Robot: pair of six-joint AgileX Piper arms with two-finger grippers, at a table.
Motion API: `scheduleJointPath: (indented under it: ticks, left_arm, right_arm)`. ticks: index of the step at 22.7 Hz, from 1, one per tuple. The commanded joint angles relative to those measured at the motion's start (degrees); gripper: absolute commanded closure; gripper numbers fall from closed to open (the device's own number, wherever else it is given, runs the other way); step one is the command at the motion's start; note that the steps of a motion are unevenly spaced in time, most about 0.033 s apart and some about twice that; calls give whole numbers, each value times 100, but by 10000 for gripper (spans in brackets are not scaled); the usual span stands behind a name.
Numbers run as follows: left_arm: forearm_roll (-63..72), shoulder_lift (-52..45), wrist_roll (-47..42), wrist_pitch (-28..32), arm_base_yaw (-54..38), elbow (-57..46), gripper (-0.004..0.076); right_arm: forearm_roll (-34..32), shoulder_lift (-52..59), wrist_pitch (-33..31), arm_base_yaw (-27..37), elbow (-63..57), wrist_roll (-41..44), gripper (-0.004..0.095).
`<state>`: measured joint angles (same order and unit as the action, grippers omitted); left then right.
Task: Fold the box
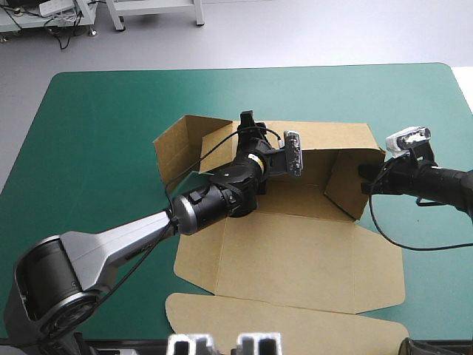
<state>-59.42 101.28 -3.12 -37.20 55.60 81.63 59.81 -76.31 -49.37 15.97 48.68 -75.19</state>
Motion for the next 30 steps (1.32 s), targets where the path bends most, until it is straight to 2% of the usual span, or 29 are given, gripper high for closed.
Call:
scheduleJointPath:
  ticks: [1, 5, 10, 14, 16, 17, 18, 19, 20, 21, 26, 30]
  left_arm:
    - [-156, -244, -237, 188, 71, 128, 239]
    - [-624, -412, -247, 159, 422, 128, 291]
    - [-1104, -662, -322, 129, 913, 128, 299]
    - [-1831, -908, -925, -136, 1066, 128, 305]
    - [-2459, -1081, -1334, -381, 1153, 128, 361]
    - [-2756, -1177, -1583, -448, 1150, 128, 417]
    - [-3161, -1296, -1947, -574, 1137, 128, 506]
    - [-3494, -1394, -2203, -679, 1074, 128, 589]
    - [-3724, -1495, -2460, -797, 929, 128, 706]
    - [-3784, -1540, -2548, -876, 821, 128, 731]
    - [-3309, -1809, -2799, -1161, -306, 162, 729]
    - [-2132, -2054, -2797, -1032, -1359, 265, 729]
  right_arm:
    - [3, 50, -287, -24, 96, 19, 908]
    - [-90, 50, -267, -24, 96, 118, 908]
    - [-249, 50, -240, -24, 96, 215, 908]
    - [-297, 50, -189, -24, 96, 254, 908]
    - [-309, 50, -119, -24, 96, 254, 908]
    - [-330, 50, -82, -24, 96, 307, 908]
    - [-330, 50, -56, -24, 96, 348, 908]
    - [-330, 50, -56, -24, 107, 441, 908]
    - [-330, 50, -42, -24, 117, 571, 908]
    - [-330, 50, -29, -24, 117, 598, 908]
    - [-448, 50, -36, -24, 241, 1045, 908]
    - [-1080, 50, -342, -24, 736, 2044, 908]
